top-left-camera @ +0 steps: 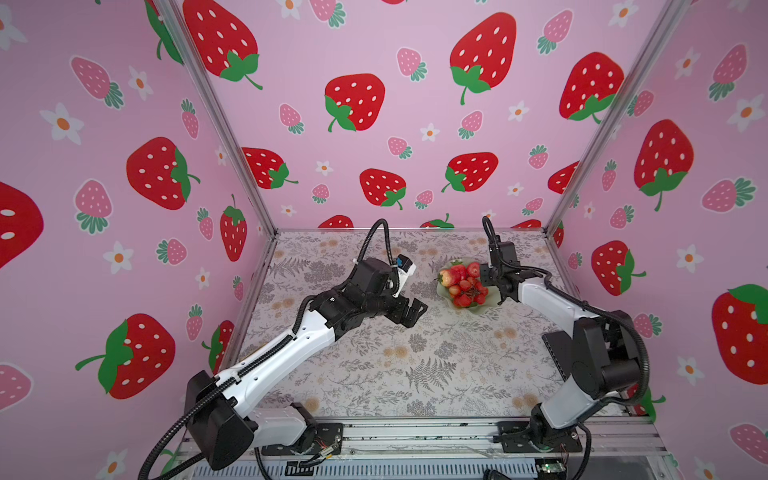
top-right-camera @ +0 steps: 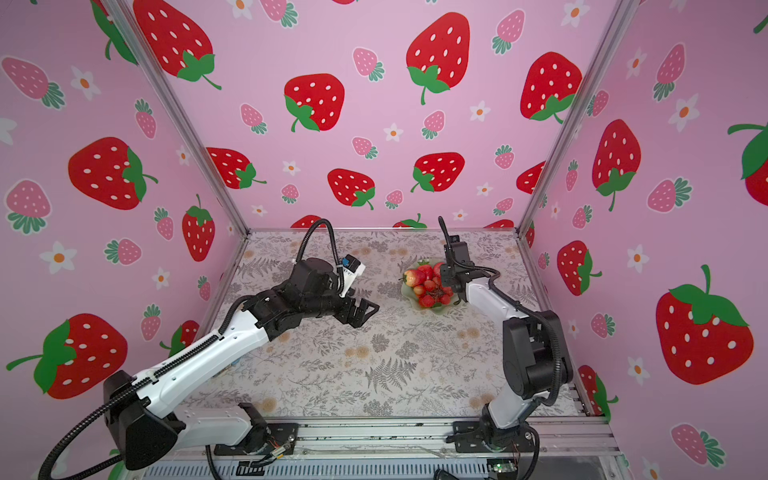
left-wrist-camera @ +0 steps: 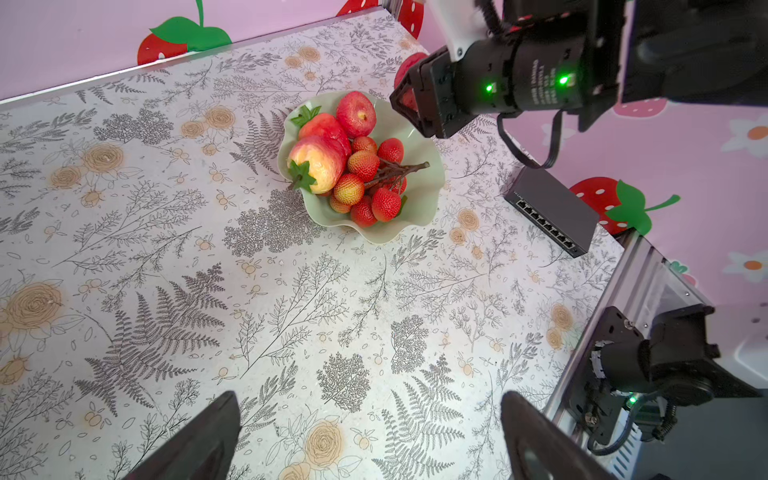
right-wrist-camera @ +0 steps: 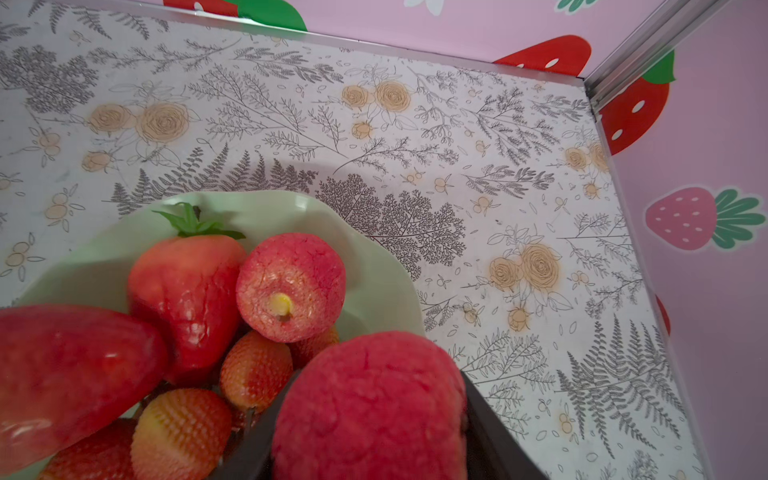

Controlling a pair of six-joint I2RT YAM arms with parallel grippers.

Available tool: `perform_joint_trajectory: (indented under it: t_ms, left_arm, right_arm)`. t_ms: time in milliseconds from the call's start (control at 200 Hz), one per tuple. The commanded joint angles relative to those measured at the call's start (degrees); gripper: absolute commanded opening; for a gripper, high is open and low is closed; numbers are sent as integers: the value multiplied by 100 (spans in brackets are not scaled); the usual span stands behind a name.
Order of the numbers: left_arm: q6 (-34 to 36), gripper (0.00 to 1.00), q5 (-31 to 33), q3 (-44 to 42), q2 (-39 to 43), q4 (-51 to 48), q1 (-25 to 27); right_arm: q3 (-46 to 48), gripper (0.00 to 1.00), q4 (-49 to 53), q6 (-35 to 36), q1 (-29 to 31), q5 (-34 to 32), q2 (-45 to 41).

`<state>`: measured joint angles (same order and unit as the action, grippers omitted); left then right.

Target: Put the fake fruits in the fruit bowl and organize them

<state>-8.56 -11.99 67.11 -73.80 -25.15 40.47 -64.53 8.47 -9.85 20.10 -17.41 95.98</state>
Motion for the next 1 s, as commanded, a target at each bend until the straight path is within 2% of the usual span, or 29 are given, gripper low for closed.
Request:
perform_joint_trajectory:
  t_ms: [0,455,605,795,995]
  left_arm:
    - [26,99,-181,-40,161,207,39]
    - [22,99,-159,21,164,178,41]
    - [32,99,-147,30,156,171,44]
    - [36,99,-163,48,131,159,56]
    - [99,99,-157,50,212,219,55]
  right_arm:
    - [-26,53,-69,-105,-125,139,275]
    - [-205,56,-170,-39,-261,340,686]
    - [-217,65,-144,-17,-260,312,728]
    - [-226,69,-133,39,-261,250,639]
    - [-277,70,-148,88,-261,244,101]
